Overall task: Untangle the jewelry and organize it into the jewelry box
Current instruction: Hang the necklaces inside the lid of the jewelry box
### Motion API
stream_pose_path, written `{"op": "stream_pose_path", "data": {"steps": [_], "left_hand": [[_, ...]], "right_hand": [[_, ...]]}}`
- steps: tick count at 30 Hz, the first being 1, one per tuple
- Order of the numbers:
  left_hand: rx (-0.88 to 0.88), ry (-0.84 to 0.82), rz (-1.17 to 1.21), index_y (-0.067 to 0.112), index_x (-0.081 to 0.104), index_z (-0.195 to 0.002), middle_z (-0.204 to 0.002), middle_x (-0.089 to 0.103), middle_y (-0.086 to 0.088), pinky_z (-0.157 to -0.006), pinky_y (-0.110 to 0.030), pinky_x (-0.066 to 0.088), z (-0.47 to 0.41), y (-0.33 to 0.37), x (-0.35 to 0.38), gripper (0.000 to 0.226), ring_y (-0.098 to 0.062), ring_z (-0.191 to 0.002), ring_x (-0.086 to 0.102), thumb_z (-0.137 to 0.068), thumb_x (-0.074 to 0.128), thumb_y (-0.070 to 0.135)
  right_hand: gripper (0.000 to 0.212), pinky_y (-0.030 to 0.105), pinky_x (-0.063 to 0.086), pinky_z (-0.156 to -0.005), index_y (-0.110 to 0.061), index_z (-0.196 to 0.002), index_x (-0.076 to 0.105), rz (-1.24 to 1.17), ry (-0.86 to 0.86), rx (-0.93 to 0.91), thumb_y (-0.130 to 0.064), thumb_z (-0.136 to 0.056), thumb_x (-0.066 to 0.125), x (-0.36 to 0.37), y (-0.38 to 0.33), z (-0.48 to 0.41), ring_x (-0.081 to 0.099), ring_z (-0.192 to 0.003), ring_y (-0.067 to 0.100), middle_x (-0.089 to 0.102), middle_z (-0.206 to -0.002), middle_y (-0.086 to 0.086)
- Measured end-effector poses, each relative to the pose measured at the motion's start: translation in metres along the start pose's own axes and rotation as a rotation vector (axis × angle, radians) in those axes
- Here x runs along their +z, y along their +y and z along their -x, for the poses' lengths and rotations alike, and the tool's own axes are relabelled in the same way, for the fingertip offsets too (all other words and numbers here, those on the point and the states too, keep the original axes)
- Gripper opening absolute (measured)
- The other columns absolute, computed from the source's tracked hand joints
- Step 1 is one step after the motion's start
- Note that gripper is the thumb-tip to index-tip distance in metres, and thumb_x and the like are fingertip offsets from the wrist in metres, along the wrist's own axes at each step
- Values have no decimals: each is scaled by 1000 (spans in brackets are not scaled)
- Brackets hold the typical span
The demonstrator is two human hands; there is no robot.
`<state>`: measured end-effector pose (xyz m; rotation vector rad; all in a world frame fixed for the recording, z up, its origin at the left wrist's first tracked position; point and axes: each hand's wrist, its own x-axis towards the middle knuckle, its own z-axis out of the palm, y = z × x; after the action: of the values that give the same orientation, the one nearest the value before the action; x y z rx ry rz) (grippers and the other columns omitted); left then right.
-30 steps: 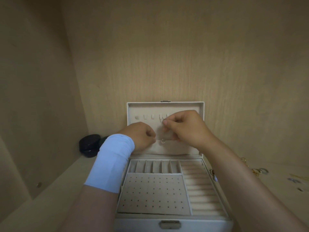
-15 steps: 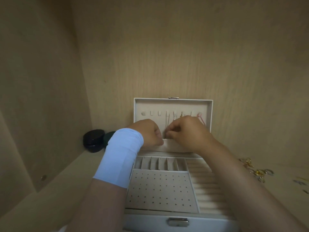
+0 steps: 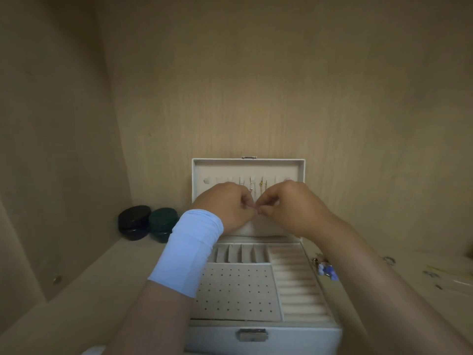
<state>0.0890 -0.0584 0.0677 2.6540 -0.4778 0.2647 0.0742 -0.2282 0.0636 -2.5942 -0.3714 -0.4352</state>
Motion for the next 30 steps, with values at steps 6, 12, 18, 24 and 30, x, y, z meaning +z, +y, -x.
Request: {"op": "stream_pose_path", "data": {"steps": [6, 12, 18, 24, 30], "left_hand": [[144, 22, 52, 37, 65, -98, -99, 62, 20, -89, -31, 50, 11, 50, 23, 12, -4, -90, 59, -87, 63, 40], [295, -38, 119, 37, 66, -98, -86, 62, 26, -78, -23, 49, 15, 132, 69, 12, 4, -80, 58, -88, 60, 36], [360, -256, 10, 31, 70, -98, -103, 70, 12, -84, -30, 52, 6, 220, 134, 17, -14, -89, 64, -89, 56, 37], [315, -360, -75, 29, 71, -109, -121, 66, 3, -93, -29, 48, -5, 260, 191, 25, -23, -111, 61, -93, 51, 30], [340, -341, -117, 24, 72, -110, -117, 65, -4, -94, -32, 49, -16, 267, 223, 25, -26, -112, 60, -92, 55, 27]], "right_hand": [[9, 23, 50, -83, -27, -95, 79, 39, 34, 115, -27, -88, 73, -63, 56, 54, 63, -88, 3, 70, -89, -16], [6, 24, 51, -80, -27, -90, 78, 114, 16, 326, -26, -87, 74, -112, 142, 122, 64, -84, 7, 69, -85, -14], [14, 27, 54, -78, -35, -79, 71, 272, -65, 498, -24, -85, 68, -117, 217, 173, 67, -86, 10, 74, -96, -9], [22, 29, 51, -90, -35, -104, 74, 327, -61, 537, -24, -92, 59, -106, 258, 194, 64, -109, 16, 69, -120, -8], [18, 26, 48, -81, -32, -100, 77, 266, -27, 535, -30, -90, 63, -96, 269, 192, 65, -105, 17, 72, -113, -8]]}}
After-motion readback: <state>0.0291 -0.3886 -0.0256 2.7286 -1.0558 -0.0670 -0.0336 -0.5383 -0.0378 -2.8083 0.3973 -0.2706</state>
